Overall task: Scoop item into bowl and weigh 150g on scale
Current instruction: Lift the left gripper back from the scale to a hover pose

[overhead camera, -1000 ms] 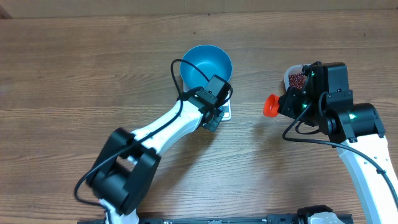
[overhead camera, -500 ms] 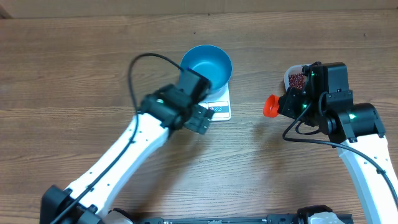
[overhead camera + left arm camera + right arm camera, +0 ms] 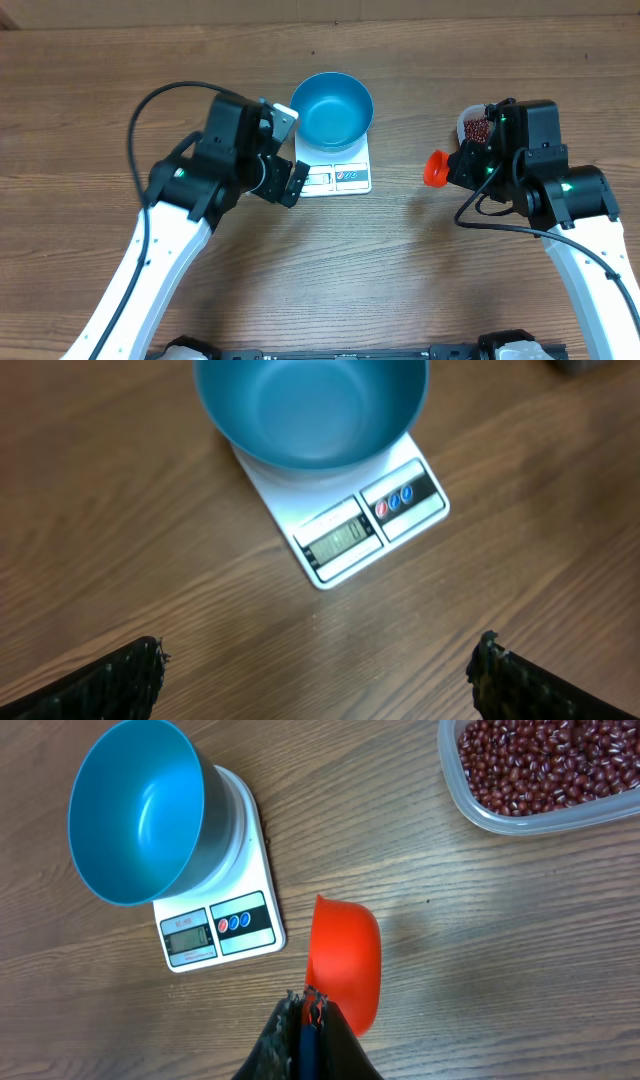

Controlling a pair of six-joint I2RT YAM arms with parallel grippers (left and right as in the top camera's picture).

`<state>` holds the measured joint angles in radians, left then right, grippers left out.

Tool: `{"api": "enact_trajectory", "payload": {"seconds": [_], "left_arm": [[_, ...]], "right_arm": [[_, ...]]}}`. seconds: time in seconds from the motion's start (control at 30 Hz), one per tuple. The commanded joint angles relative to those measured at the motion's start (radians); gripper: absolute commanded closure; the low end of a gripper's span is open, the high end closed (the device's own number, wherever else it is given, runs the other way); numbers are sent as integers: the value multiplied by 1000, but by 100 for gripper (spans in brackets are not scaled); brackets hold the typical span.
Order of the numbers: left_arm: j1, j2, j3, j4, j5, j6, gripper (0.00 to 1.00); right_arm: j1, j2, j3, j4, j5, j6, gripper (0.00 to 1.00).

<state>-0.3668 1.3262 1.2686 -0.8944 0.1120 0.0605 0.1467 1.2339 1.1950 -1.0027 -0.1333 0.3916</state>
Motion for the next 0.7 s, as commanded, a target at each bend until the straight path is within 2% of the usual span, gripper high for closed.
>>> {"api": "enact_trajectory", "payload": {"seconds": [0.0, 0.3, 0.67], "left_arm": [[-9, -89, -41, 6, -167, -111, 0], [-113, -129, -240, 181, -160, -161, 0], [-131, -120, -248, 218, -160, -188, 0]], "right_arm": [[4, -14, 29, 13, -2, -7, 96], [4, -14, 29, 13, -14, -4, 96], [4, -14, 29, 10, -13, -5, 96]]}}
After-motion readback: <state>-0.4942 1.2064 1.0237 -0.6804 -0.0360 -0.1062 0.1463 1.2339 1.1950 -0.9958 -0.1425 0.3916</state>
